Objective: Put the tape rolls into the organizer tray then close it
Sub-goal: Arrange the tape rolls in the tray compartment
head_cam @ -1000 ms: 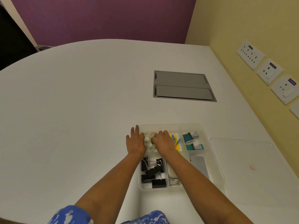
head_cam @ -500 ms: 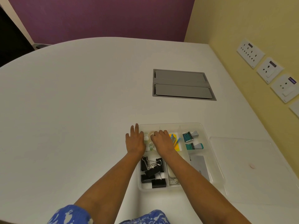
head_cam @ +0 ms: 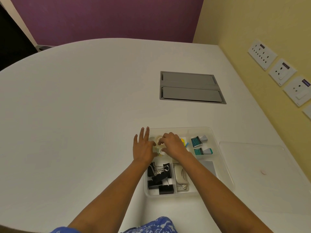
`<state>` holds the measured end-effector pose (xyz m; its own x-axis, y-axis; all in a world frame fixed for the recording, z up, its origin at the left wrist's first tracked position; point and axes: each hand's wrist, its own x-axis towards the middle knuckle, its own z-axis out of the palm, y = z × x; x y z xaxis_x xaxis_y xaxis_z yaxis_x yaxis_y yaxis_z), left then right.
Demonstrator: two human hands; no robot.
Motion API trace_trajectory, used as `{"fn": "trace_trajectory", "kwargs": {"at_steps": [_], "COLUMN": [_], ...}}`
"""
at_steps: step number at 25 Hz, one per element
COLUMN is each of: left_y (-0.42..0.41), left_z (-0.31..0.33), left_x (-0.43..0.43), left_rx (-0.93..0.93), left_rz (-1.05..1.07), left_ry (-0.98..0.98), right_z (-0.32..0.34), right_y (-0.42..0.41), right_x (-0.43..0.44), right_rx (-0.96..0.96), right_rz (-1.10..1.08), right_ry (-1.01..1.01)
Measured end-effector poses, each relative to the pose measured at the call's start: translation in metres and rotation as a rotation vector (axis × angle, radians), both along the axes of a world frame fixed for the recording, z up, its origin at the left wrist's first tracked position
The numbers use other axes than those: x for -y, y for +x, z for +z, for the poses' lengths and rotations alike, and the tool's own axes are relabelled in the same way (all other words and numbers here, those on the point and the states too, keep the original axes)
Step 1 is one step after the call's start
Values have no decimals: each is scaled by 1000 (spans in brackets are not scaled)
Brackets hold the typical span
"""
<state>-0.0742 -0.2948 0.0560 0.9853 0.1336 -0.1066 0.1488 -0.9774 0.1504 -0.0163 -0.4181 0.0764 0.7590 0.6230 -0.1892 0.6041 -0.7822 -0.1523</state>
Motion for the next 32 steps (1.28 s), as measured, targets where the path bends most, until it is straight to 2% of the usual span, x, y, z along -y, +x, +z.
{"fn": "trace_trajectory", "kwargs": {"at_steps": [5, 19, 22, 25, 27, 32], "left_y": [9, 13, 13, 12, 12, 17], "left_z": [6, 3, 4, 4, 3, 3], "left_x": [3, 4, 2, -1, -1, -3], "left_rx": [-107, -126, -121, -123, -112, -42], "left_rz": [6, 22, 11, -3, 1, 7], "left_ry": [45, 106, 93, 58, 29, -29], "right_z": [-2, -10, -9, -8, -7, -6], "right_y": [-1, 0, 0, 1, 4, 14], "right_x": [-3, -6, -4, -3, -2, -7], "right_rx": [14, 31, 2, -41, -4, 60], "right_rz": [111, 107, 80, -32, -107, -78], "right_ry": [-100, -102, -89, 32, 95, 42]}}
